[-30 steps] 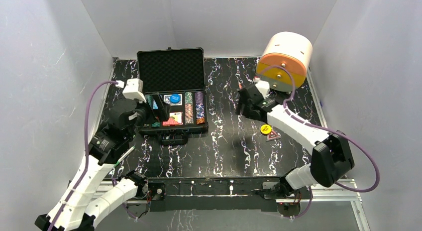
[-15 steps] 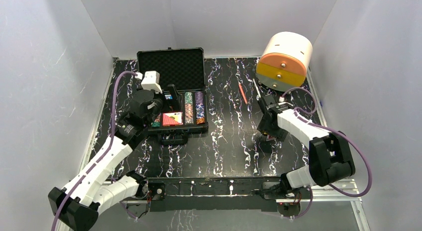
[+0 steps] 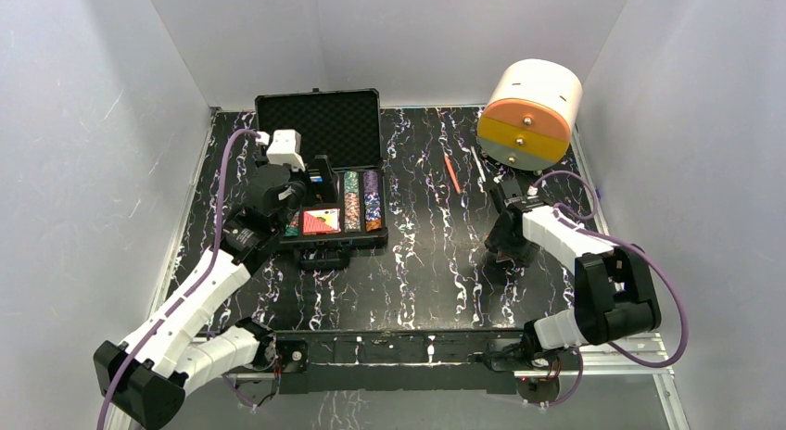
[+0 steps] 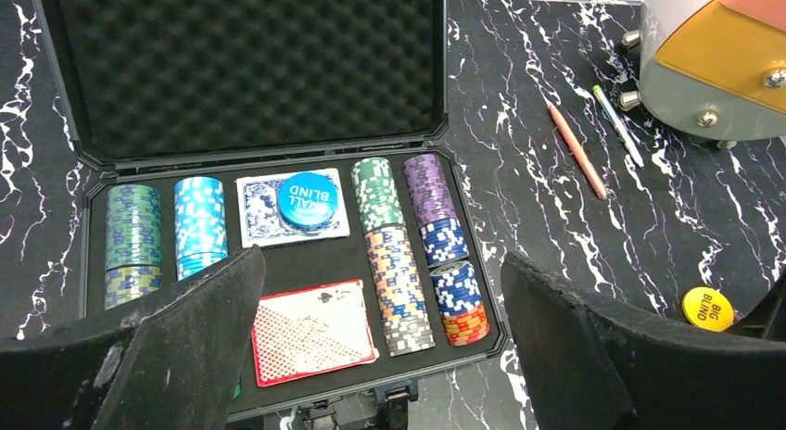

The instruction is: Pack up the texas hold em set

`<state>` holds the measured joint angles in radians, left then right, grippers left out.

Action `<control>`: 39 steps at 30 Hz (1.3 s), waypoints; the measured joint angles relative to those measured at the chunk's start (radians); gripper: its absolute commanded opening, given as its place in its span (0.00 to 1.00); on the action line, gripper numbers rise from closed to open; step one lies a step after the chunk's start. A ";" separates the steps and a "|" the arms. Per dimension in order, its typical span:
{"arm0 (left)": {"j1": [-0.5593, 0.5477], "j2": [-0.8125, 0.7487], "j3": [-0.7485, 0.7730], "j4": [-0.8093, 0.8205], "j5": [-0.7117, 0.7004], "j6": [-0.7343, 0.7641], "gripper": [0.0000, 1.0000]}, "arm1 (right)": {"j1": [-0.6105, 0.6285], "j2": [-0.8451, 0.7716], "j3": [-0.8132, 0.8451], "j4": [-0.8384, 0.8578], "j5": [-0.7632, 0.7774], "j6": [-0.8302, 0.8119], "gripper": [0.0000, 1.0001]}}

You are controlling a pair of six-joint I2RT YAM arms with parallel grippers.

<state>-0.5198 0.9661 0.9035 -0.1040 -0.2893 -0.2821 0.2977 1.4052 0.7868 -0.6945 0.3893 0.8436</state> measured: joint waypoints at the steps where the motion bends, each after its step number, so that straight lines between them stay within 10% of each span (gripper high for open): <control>1: 0.000 0.001 0.000 0.000 -0.002 0.003 0.98 | -0.004 0.001 0.000 0.005 0.000 -0.005 0.81; 39: 0.000 0.034 0.001 -0.002 -0.018 0.028 0.98 | -0.126 0.085 0.007 0.172 -0.081 -0.140 0.78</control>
<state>-0.5198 1.0004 0.9043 -0.1062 -0.3069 -0.2543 0.1719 1.4906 0.7940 -0.5228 0.3080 0.7036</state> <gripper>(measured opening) 0.983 0.813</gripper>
